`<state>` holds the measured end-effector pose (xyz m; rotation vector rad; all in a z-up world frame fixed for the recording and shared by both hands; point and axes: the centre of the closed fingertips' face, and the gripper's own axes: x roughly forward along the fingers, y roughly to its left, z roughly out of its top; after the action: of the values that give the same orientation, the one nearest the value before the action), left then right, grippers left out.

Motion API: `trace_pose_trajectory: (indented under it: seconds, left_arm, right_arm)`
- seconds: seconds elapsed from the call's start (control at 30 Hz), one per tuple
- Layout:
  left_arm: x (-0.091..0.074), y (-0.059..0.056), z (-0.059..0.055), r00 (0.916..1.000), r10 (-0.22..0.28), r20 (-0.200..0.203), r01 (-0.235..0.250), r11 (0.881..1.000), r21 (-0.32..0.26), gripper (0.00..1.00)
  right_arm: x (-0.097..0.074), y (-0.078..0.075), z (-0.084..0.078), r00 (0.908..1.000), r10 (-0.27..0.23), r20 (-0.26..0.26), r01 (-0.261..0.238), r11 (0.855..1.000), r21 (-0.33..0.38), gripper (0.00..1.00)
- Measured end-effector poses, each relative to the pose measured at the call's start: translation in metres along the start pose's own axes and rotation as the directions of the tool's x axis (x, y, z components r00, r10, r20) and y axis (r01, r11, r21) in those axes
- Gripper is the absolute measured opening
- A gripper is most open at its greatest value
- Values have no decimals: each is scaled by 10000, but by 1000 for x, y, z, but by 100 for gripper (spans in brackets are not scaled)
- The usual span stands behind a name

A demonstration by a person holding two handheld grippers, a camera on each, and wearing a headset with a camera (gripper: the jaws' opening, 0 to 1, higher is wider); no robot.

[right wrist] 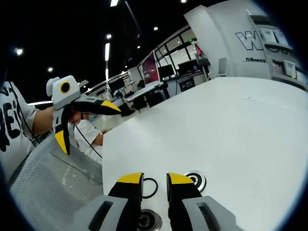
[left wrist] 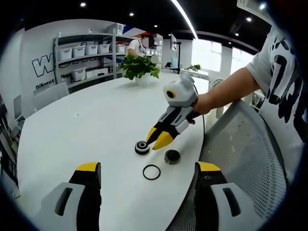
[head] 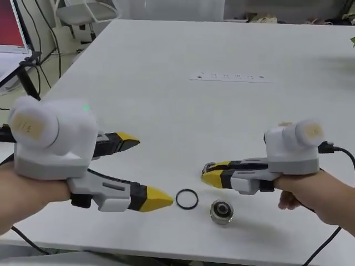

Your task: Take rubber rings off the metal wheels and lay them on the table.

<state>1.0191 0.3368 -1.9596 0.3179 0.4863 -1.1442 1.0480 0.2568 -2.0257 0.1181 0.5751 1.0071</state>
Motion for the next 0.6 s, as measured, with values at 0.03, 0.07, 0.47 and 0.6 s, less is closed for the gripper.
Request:
trace_pose_trajectory:
  seconds: [0.03, 0.07, 0.47, 0.6]
  left_arm:
    - [1, 1, 1, 10000, -19, -10, 19, 10000, 22, 77]
    - [2, 1, 1, 10000, -28, -12, 28, 10000, 36, 77]
    - [17, 8, 14, 9997, -231, 66, 230, 9996, 141, 77]
    - [22, 11, 19, 9994, -310, 136, 309, 9995, 80, 77]
  right_arm:
    - [-2, 0, 2, 10000, -17, 71, 17, 10000, -34, 18]
    - [-3, 0, 2, 10000, -25, 91, 25, 10000, -44, 18]
    - [-23, -22, 13, 9951, -766, 628, 792, 9961, -400, 29]
    - [-29, -28, 14, 9922, -1029, 708, 1068, 9928, -533, 32]
